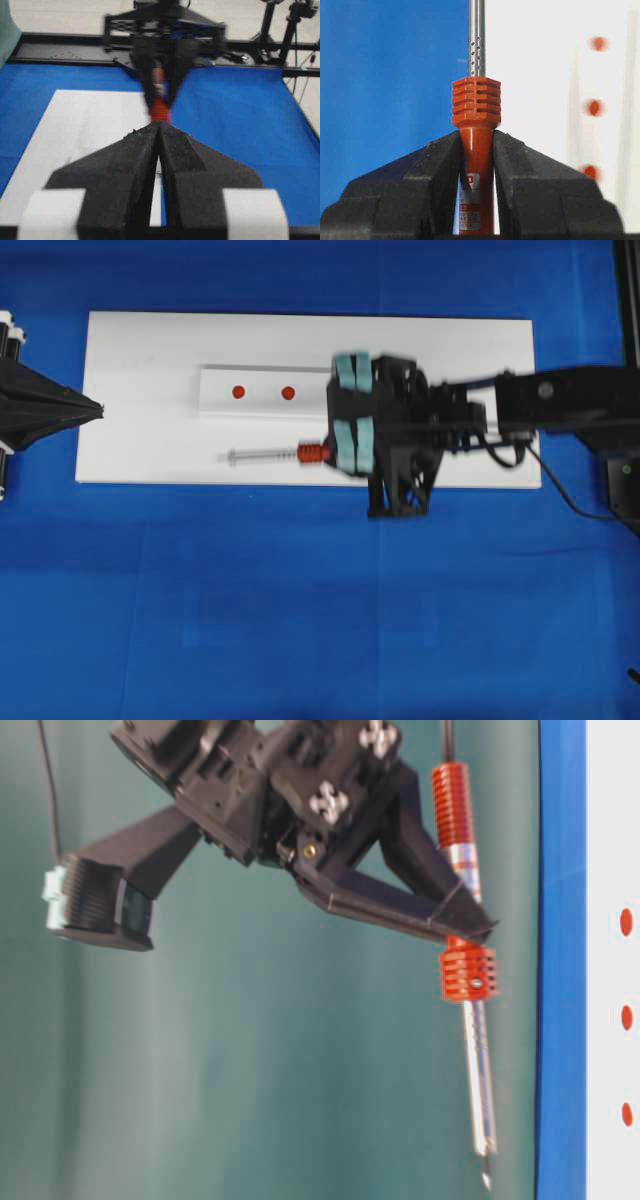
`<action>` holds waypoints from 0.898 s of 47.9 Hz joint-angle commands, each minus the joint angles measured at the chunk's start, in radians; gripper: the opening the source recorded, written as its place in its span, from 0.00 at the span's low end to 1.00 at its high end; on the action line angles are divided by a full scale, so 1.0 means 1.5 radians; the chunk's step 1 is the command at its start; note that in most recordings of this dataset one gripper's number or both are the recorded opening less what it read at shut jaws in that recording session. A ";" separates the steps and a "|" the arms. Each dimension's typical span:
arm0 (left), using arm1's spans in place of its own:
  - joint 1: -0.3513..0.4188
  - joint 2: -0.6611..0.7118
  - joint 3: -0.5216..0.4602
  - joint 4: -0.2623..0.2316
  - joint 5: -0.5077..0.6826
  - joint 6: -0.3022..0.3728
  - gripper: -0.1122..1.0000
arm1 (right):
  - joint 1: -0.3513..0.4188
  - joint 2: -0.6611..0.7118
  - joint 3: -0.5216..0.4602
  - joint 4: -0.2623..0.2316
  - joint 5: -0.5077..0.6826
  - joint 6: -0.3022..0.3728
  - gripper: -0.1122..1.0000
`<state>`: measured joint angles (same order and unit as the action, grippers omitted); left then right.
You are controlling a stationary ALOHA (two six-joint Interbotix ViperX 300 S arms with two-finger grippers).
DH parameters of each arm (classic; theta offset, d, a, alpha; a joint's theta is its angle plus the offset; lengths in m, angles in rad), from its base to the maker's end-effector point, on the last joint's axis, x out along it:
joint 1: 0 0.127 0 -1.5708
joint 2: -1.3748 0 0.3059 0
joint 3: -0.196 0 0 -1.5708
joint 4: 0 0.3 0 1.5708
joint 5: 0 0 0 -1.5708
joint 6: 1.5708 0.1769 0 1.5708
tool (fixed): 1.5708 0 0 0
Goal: Touch the tip of the soldering iron to the mark.
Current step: 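Lift the iron and carry it over the red-dot strip, then move the iron tip leftward toward the leftmost red dot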
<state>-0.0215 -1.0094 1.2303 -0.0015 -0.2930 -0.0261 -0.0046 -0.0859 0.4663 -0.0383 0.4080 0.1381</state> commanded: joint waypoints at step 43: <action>0.000 0.003 -0.006 0.001 0.001 0.001 0.10 | -0.097 -0.008 -0.040 -0.076 0.041 -0.008 0.16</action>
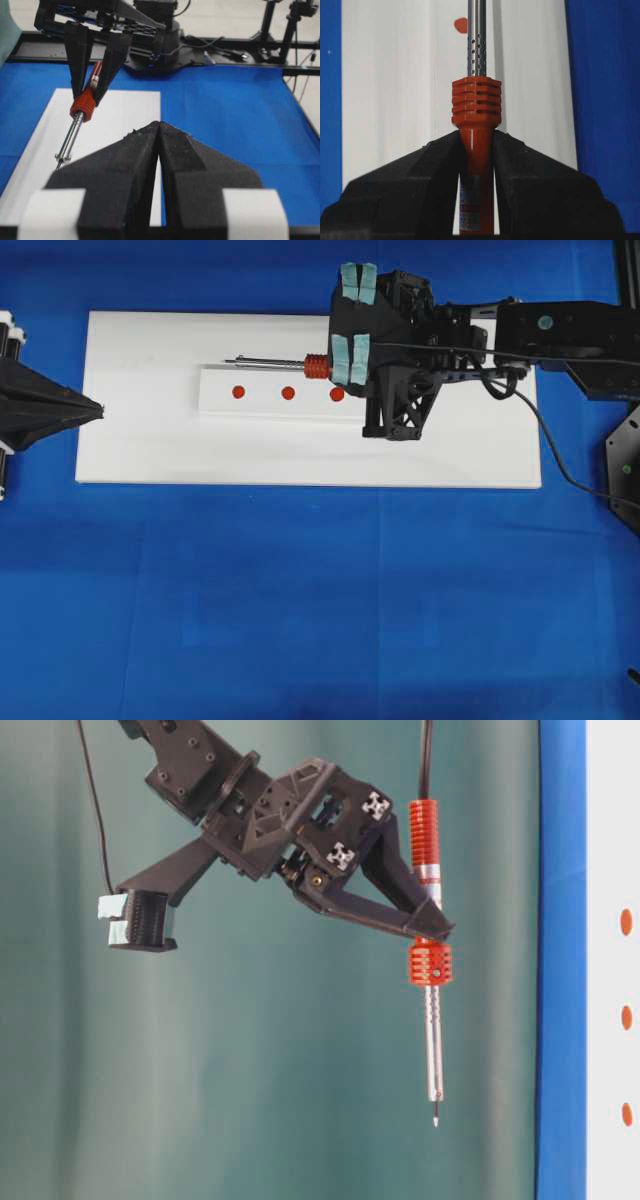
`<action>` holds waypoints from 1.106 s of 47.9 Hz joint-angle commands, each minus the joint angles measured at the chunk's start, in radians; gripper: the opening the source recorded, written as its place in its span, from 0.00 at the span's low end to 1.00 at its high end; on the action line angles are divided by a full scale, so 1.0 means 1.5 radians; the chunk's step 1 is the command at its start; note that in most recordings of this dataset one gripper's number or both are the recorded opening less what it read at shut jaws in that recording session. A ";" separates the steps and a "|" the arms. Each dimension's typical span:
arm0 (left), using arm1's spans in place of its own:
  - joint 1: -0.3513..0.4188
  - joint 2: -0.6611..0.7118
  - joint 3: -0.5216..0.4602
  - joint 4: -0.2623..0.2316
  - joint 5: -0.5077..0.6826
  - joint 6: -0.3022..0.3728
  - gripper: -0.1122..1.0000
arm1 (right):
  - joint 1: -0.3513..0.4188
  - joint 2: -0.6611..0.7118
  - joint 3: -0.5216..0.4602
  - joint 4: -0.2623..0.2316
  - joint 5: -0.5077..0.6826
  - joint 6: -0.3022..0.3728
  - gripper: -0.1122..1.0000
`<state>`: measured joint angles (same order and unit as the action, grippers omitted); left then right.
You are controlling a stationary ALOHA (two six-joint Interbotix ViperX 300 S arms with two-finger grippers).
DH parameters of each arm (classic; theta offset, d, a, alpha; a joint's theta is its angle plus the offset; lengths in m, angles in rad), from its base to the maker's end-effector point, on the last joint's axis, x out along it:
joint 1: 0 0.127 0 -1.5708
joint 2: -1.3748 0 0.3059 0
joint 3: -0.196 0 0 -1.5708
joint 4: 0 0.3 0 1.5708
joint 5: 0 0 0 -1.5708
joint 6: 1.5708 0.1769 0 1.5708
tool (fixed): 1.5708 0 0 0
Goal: Touch the tip of the soldering iron to the mark.
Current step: 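Move the iron tip leftward toward the leftmost red dot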
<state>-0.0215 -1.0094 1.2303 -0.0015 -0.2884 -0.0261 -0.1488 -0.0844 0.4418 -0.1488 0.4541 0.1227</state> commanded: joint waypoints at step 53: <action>0.001 0.003 -0.006 0.002 0.006 0.002 0.10 | 0.001 0.040 -0.093 0.002 0.237 -0.018 0.16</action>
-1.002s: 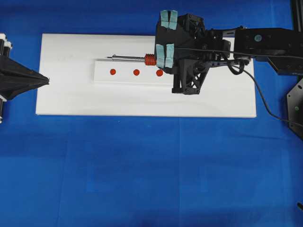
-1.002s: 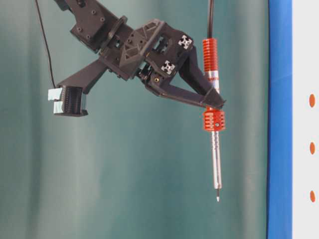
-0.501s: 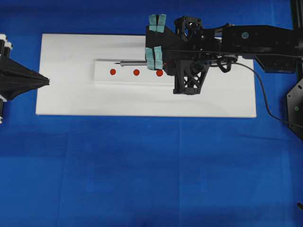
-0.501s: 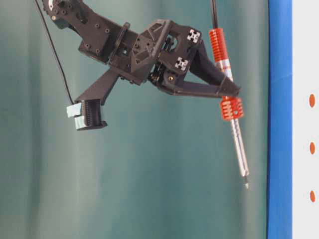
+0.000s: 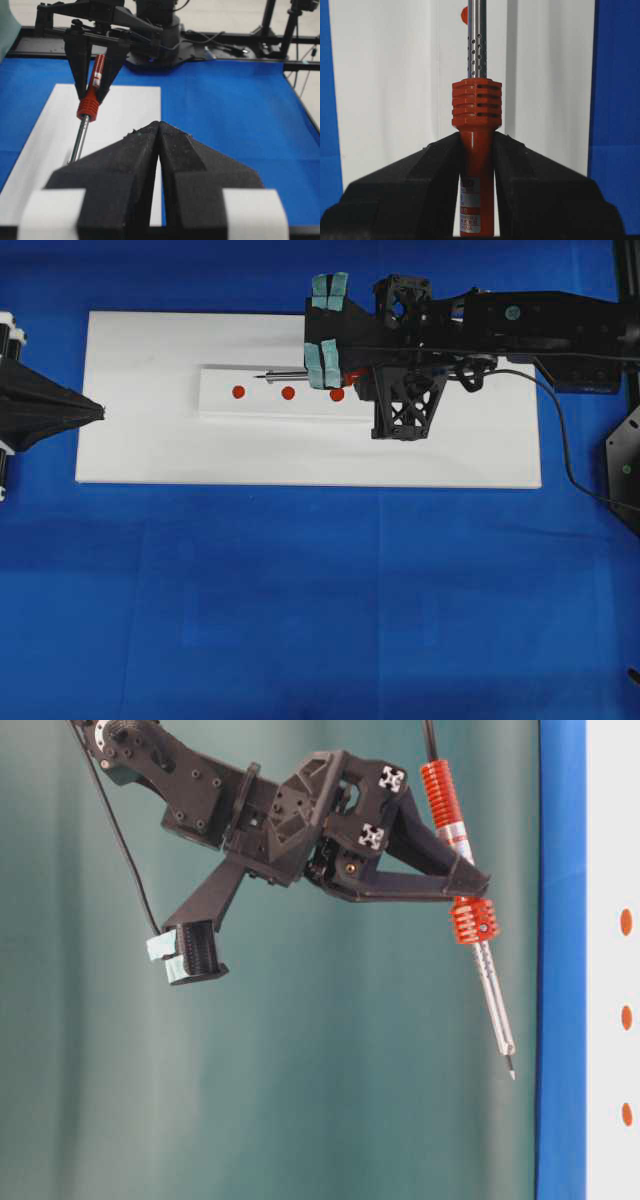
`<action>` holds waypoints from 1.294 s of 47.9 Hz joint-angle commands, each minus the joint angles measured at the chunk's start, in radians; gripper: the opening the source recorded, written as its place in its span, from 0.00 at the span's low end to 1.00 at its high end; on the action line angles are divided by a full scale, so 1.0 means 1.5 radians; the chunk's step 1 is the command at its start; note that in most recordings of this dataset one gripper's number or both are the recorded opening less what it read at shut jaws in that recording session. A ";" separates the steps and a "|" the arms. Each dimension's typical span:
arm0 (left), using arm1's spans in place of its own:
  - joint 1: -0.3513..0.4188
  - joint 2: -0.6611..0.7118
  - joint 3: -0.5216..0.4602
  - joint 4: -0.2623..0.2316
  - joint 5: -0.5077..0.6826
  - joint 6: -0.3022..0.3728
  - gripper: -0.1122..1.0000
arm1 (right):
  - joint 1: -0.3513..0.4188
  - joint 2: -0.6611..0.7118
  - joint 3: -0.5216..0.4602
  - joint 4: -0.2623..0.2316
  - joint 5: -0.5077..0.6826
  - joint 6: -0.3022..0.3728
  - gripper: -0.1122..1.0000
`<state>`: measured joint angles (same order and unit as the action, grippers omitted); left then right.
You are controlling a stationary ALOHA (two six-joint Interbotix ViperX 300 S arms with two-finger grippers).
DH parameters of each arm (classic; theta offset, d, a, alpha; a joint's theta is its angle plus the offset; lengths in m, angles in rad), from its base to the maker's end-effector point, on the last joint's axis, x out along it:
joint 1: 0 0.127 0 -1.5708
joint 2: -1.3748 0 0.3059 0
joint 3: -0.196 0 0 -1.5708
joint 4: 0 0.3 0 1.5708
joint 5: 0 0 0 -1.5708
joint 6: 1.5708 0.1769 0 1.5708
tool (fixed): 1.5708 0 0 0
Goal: Touch the tip of the soldering iron to the mark.
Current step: 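Move the iron tip leftward toward the leftmost red dot, then lower the iron tip onto the leftmost red dot and hold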
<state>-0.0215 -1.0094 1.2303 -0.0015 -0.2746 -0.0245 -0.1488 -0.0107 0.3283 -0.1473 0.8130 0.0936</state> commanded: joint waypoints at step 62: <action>0.001 0.004 -0.006 0.001 -0.001 0.000 0.10 | -0.007 0.133 -0.056 0.001 -0.061 0.002 0.16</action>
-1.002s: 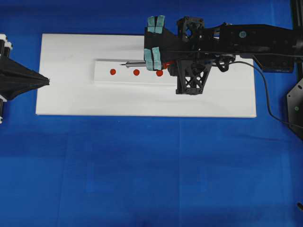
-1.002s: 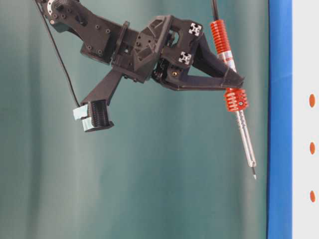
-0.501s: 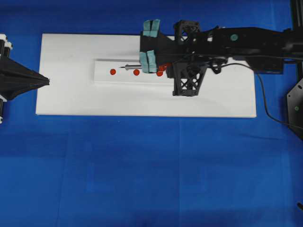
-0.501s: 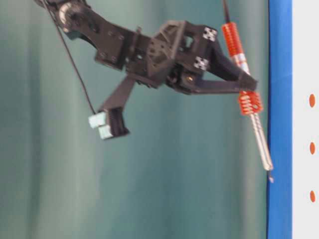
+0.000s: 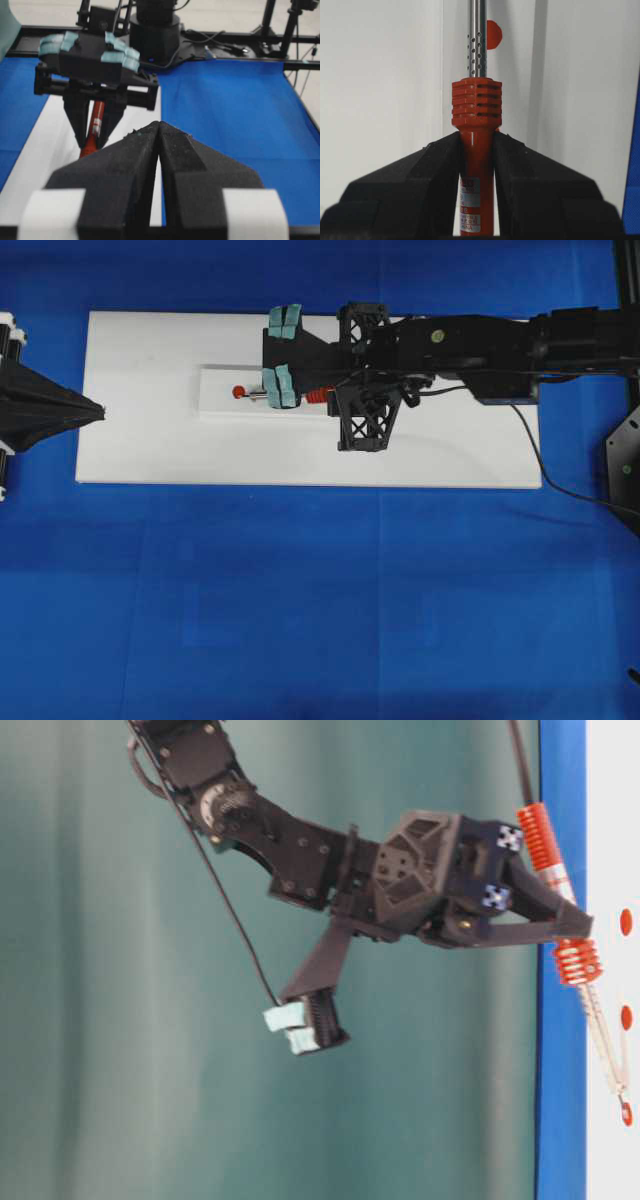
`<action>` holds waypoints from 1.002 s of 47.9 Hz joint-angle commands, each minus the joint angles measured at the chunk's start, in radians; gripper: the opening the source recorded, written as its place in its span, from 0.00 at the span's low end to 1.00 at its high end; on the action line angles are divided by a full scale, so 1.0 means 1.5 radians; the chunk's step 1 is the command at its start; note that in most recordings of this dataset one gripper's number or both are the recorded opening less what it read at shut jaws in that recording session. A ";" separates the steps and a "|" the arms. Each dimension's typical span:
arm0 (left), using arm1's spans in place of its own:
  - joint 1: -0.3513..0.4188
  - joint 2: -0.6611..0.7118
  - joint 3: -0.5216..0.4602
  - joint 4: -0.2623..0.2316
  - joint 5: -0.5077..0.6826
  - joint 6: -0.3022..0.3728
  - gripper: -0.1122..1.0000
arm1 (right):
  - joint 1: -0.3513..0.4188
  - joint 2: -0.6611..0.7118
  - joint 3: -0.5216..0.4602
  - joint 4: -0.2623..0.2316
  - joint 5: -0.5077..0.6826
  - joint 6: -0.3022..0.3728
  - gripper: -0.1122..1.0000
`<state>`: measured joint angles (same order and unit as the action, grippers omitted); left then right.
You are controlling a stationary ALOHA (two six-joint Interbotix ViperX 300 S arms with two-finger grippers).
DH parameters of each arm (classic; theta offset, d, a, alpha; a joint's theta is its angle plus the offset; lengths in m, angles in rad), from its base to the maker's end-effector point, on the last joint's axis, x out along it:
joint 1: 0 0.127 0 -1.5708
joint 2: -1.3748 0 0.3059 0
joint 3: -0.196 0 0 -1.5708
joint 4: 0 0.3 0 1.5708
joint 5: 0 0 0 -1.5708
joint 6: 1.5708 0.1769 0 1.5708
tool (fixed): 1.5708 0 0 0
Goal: Touch the tip of the soldering iron to the mark.
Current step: 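Lower the iron tip onto the leftmost red dot and hold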
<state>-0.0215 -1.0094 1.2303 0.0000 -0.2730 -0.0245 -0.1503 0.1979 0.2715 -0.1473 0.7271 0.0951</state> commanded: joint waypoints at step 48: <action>0.001 0.002 -0.005 0.001 -0.002 0.002 0.10 | -0.009 0.001 -0.019 0.001 -0.002 -0.001 0.16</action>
<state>-0.0215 -1.0094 1.2303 0.0000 -0.2715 -0.0215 -0.1703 0.2178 0.2654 -0.1473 0.7271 0.0936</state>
